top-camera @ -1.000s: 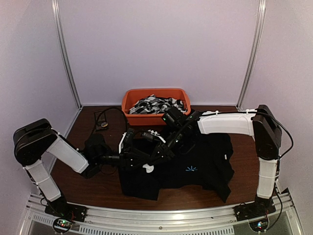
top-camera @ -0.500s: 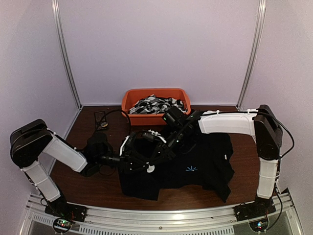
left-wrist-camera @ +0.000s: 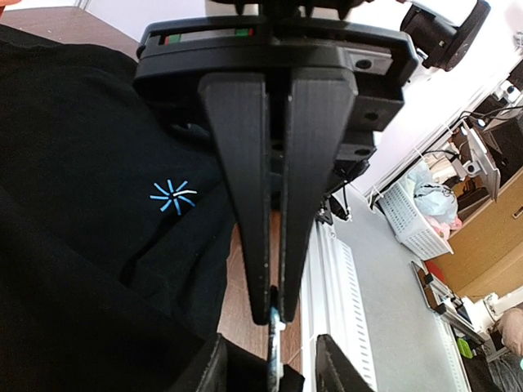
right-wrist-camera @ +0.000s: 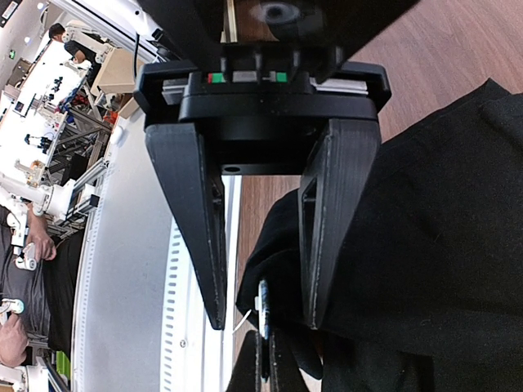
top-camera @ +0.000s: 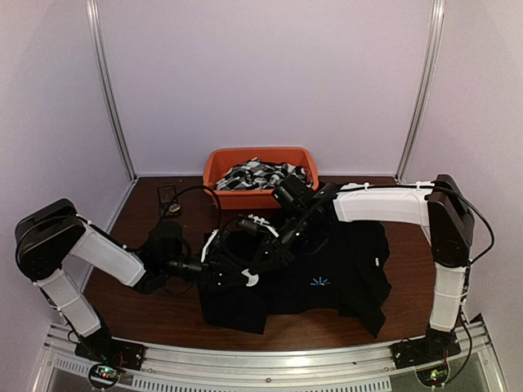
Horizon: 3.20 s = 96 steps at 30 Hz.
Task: Pin the brooch onto the clothing
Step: Pin the brooch to the flattened clothing.
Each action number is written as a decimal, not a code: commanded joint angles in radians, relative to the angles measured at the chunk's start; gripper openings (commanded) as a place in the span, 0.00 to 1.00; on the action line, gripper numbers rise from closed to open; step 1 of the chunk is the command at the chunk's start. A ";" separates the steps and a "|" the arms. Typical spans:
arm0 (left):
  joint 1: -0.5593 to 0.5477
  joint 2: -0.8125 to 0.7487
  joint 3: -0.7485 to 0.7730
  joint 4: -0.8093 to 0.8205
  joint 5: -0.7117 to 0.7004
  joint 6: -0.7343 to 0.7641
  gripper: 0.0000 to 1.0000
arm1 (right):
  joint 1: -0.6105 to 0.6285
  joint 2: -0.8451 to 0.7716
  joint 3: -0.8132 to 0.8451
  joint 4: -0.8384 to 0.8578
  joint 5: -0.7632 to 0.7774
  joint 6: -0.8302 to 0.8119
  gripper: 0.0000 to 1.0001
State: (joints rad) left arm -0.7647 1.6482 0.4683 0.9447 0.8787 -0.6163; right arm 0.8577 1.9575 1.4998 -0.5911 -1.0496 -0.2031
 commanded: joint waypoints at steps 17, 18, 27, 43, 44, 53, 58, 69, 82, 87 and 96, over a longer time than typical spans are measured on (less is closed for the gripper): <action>0.001 0.008 0.026 0.016 0.015 0.048 0.30 | -0.002 -0.024 0.017 -0.006 -0.026 -0.002 0.00; 0.001 0.010 0.029 0.011 0.015 0.049 0.30 | -0.002 -0.023 0.018 -0.005 -0.026 -0.002 0.00; -0.011 0.021 0.056 -0.035 0.013 0.072 0.25 | -0.002 -0.024 0.018 -0.001 -0.026 0.004 0.00; -0.008 0.014 0.005 0.097 0.049 0.038 0.38 | -0.016 -0.032 0.012 0.004 -0.047 0.002 0.00; -0.008 0.015 0.006 0.092 0.052 0.040 0.37 | -0.017 -0.034 0.012 0.006 -0.055 0.002 0.00; -0.008 0.021 0.027 0.032 0.052 0.067 0.32 | -0.023 -0.034 0.008 0.030 -0.098 0.026 0.00; -0.008 0.021 0.027 0.035 0.050 0.067 0.30 | -0.025 -0.029 0.008 0.031 -0.099 0.028 0.00; -0.008 0.021 0.036 0.029 0.031 0.066 0.24 | -0.023 -0.026 0.006 0.034 -0.092 0.036 0.00; -0.010 0.064 0.032 0.139 0.025 -0.007 0.19 | -0.020 -0.024 0.004 0.031 -0.084 0.035 0.00; -0.009 0.070 0.028 0.160 0.018 -0.019 0.19 | -0.019 -0.023 0.004 0.025 -0.076 0.031 0.00; -0.009 0.076 0.021 0.206 0.011 -0.044 0.18 | -0.014 -0.014 0.014 -0.004 -0.056 0.012 0.00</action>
State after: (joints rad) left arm -0.7715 1.7123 0.4900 1.0805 0.9081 -0.6456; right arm 0.8360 1.9579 1.4998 -0.5819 -1.1046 -0.1768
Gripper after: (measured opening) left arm 0.185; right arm 0.007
